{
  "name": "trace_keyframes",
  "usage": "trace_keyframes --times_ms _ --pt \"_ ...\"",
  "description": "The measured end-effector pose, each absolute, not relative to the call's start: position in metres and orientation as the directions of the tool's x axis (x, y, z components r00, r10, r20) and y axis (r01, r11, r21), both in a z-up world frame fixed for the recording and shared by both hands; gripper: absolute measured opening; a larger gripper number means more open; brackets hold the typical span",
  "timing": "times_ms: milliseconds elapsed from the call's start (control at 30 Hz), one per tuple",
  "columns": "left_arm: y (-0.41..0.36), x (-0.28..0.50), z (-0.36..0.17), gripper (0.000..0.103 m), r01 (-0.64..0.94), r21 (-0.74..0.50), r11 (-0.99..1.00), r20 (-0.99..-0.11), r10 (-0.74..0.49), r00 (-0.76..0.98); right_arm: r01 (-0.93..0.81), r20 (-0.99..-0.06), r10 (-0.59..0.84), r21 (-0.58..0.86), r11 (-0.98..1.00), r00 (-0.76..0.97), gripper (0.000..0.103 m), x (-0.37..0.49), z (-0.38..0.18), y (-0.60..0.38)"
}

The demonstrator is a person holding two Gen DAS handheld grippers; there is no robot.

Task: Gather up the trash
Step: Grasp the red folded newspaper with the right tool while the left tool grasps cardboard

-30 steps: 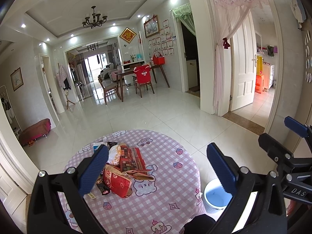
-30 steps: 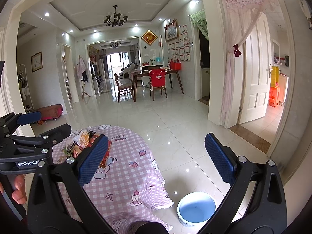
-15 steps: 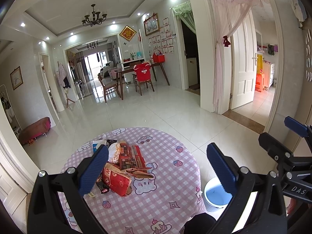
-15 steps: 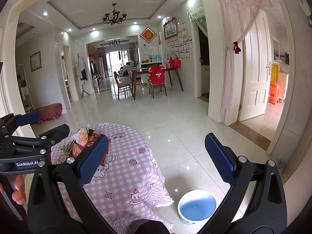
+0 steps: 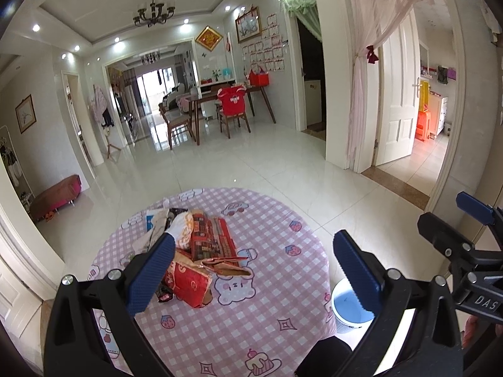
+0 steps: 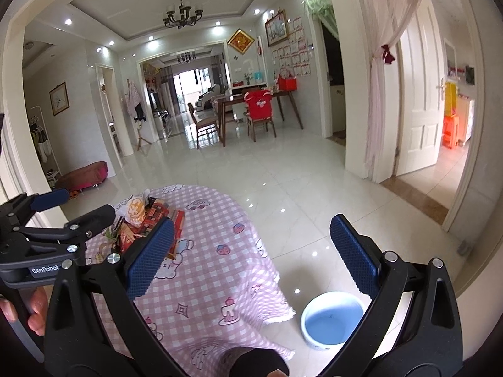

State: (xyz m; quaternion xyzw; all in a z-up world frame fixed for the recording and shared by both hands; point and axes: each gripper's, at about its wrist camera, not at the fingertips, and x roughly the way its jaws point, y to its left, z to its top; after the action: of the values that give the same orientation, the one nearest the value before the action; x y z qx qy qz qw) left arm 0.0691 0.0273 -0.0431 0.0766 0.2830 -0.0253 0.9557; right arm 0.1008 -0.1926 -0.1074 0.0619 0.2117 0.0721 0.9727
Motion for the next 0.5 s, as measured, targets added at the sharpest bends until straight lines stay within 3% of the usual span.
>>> trace_keyframes --times_ms 200,500 --pt "0.059 0.092 -0.071 0.099 0.059 0.084 0.995 -0.603 0.003 0.798 -0.149 -0.458 0.208 0.161 0.976 0.865 0.097 0.128 -0.125 -0.168" --pt "0.153 0.14 -0.139 0.099 -0.155 -0.081 0.985 -0.741 0.045 0.67 -0.208 -0.514 0.228 0.097 0.973 0.827 0.097 0.179 -0.162 -0.107"
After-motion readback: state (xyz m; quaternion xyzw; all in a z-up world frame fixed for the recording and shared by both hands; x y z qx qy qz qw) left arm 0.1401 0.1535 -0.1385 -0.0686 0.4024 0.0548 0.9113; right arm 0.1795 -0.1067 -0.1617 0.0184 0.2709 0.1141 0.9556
